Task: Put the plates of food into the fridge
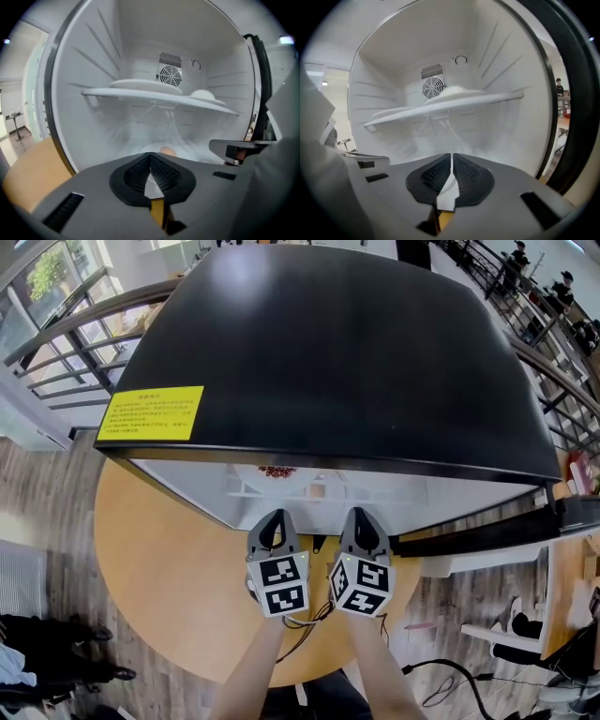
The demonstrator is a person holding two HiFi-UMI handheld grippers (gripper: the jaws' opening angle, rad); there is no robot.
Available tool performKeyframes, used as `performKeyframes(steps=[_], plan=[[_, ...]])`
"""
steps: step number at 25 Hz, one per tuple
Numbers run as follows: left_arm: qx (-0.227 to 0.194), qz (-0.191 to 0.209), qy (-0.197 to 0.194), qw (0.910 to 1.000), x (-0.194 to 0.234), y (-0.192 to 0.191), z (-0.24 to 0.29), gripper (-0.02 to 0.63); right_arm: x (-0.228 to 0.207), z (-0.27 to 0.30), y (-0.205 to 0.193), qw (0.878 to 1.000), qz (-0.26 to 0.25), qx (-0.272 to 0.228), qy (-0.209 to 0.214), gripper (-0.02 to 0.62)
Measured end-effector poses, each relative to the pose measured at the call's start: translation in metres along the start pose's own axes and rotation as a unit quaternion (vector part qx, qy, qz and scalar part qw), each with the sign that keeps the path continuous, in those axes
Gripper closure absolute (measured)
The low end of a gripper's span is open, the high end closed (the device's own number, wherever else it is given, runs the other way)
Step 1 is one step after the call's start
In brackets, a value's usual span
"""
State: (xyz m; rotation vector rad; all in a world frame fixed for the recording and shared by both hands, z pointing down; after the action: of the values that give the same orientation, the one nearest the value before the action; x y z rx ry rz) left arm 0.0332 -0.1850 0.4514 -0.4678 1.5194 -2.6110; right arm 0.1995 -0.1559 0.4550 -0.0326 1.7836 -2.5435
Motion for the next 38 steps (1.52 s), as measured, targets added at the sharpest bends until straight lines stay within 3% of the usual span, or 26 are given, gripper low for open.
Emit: performKeyframes(steps=[8, 13, 27, 38], plan=[[-0.103, -0.01, -0.06, 0.9929, -0.022, 0.041, -0.075, 0.599, 0.015, -0.078, 0.061, 0.993, 0.0, -0.117, 0.011, 0.571], [-0.15, 0.014, -0.08, 0.9854, -0.035, 0.062, -0.123, 0.6, 0.024, -0.121, 0.085, 0.986, -0.029, -0.16, 0.023, 0.571], [-0.194, 0.046, -0.066, 0.9777, -0.033, 0.069, -0.204, 0.6, 0.033, -0.193, 0.098, 0.98, -0.036, -0.197, 0.018, 0.583], [-0.201, 0.04, -0.058, 0.977, -0.029, 0.069, -0.211, 0.6, 0.042, -0.199, 0.1, 0.978, -0.041, -0.201, 0.025, 0.583]])
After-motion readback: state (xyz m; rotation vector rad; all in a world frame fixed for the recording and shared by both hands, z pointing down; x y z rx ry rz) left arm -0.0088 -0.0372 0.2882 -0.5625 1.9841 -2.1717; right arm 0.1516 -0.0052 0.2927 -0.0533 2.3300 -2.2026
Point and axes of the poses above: the fingertips, and each gripper's own axes: z forward along the fingers, x to its left, y out of its top, the point moved 7 cm from there along -z, backward along the fingers, and after that the axes turned 9 degrees about -z, right-handed, at the moved point
